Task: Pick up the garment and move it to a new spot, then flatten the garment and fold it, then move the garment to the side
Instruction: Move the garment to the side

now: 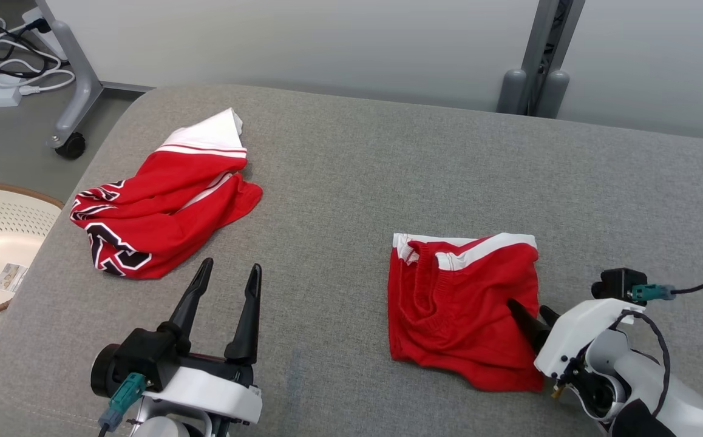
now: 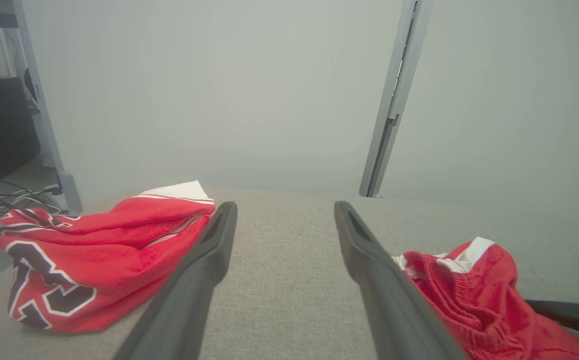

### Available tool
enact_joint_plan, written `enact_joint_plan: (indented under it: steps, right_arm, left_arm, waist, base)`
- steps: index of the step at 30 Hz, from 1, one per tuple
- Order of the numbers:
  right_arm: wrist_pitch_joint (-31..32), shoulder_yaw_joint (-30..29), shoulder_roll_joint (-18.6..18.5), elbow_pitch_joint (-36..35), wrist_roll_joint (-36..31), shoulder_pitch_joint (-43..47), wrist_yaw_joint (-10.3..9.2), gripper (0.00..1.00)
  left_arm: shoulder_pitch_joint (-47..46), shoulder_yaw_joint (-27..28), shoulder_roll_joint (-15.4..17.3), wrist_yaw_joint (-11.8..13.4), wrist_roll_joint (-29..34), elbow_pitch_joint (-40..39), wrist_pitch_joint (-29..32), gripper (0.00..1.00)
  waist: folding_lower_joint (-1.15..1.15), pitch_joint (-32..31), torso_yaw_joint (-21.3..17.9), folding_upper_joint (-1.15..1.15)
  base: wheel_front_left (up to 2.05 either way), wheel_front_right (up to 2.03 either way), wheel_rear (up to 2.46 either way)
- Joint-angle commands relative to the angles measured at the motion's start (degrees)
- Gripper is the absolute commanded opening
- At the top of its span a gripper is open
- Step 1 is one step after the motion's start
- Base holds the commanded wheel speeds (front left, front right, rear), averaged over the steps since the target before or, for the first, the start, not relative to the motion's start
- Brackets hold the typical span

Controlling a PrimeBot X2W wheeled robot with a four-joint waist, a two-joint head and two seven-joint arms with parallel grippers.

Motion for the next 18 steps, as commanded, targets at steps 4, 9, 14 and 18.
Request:
enact_joint_plan:
  steps: [4,9,14,18]
  right_arm:
    - [4.1,0.81,1.84,4.21,0.52,-1.39,-0.22,0.91]
    - [5.4,1.09,2.79,5.8,0.23,-3.31,-0.21,0.0]
    - [3.38,0.79,2.81,5.97,0.09,-4.85,-0.09,0.0]
    - [1.28,0.18,1.24,5.21,0.11,-5.58,-0.09,0.0]
  left_arm:
    - [-0.37,-0.01,0.18,0.19,-0.49,0.08,-0.21,1.0]
    - [-0.35,-0.03,0.18,0.26,-0.51,0.1,-0.21,1.0]
    - [-0.03,0.19,0.17,0.37,-0.56,0.08,-0.21,1.0]
    - [0.49,0.72,0.14,0.42,-0.41,-0.26,-0.21,1.0]
  waist:
    - [0.0,-0.15,0.06,0.0]
    - [0.0,-0.32,0.19,0.0]
    - [0.0,-0.61,0.21,0.0]
    - [0.0,-0.95,-0.69,0.0]
  base:
    - [0.0,0.0,0.0]
    - [0.0,0.0,0.0]
    - [0.0,0.0,0.0]
    - [0.0,0.0,0.0]
